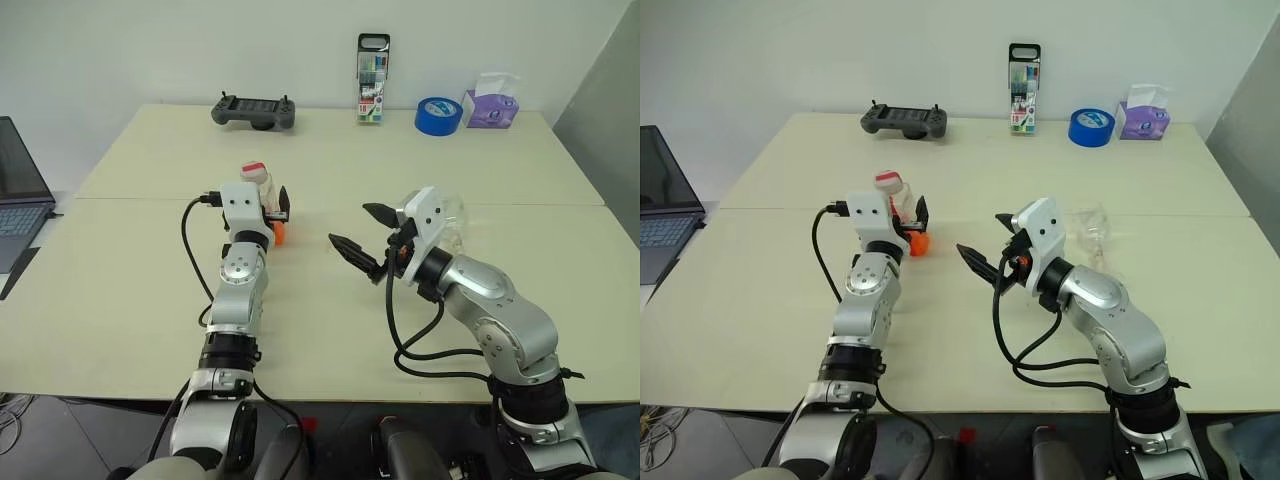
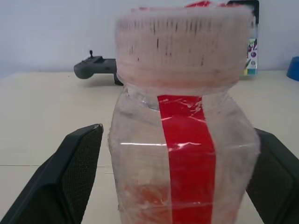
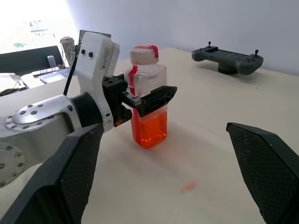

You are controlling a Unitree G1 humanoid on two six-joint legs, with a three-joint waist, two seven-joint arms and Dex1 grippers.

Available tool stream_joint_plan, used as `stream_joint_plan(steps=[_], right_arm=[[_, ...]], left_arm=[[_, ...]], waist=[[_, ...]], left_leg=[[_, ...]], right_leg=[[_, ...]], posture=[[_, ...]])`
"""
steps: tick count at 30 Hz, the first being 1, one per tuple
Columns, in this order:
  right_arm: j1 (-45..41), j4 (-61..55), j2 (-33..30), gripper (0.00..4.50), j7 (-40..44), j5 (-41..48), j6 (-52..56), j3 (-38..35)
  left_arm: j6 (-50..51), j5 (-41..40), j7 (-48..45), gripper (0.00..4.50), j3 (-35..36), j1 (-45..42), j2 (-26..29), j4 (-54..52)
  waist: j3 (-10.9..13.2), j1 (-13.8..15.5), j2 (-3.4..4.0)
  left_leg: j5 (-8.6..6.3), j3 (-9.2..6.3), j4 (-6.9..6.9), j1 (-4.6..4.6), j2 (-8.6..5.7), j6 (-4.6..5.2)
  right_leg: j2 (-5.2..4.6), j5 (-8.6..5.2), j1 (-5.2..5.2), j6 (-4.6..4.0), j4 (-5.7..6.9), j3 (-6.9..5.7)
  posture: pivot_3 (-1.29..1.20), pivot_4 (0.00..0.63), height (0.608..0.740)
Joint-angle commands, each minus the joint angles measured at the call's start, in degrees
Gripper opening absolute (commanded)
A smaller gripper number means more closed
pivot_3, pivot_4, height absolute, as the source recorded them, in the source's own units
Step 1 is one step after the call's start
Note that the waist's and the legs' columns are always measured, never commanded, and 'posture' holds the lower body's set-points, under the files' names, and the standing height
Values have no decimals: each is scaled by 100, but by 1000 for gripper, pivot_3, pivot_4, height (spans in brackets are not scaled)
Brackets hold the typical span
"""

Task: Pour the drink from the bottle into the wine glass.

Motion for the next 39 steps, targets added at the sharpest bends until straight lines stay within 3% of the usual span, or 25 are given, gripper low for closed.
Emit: stream_joint_plan(steps=[1,9,12,15,20,23,28,39], right_arm=[[-79,-219,12,4500,-14,48,-2,12],[-102,-428,-26,4500,-62,115,181,-54],[-400,-675,21,4500,-251,348,573,-360],[-1062,-712,134,4500,-737,453,1143,-699],[-1966,-630,296,4500,-1163,705,2204,-896],[-2144,-685,760,4500,-1442,974,2529,-1061],[-2097,-892,960,4500,-1787,842,2750,-800],[-1838,-974,964,4500,-2235,649,3190,-721]], left_arm=[[-361,-67,-133,4065,48,-216,67,154],[-639,-60,-361,1776,42,-326,248,439],[-671,-161,-580,1732,139,-456,493,528],[-553,-376,-1361,1730,-32,-439,744,183],[31,-705,-2572,1725,-631,91,911,-1139],[536,-900,-3088,1725,-1127,479,880,-2174],[1195,-1104,-3063,1725,-1453,790,601,-3121],[1401,-1099,-3100,1725,-1499,838,438,-3324]], waist=[[0,0,0],[0,-1,0],[0,-14,0],[2,-25,0],[2,8,1],[2,-3,1],[2,-6,1],[2,-26,1]], left_leg=[[0,0,0,0,0,0],[0,-1,0,-1,-1,-1],[0,-2,0,-1,0,-1],[2,1,0,-3,2,-4],[9,-10,-5,-7,-1,-16],[9,-10,-6,-24,-1,-17],[13,-7,15,-97,-13,-22],[28,-2,20,-59,-9,4]], right_leg=[[0,0,0,0,-1,0],[-21,0,-2,0,0,-1],[-21,1,-3,0,3,-2],[-20,1,-12,0,10,1],[-28,1,-18,-1,20,-5],[-33,1,-25,-3,7,2],[-49,2,-97,-3,39,10],[-26,1,-87,-3,89,4]], posture=[[0,150,740],[0,150,740],[0,150,740],[0,150,740],[0,150,740],[0,150,740],[0,150,740],[0,150,740]])
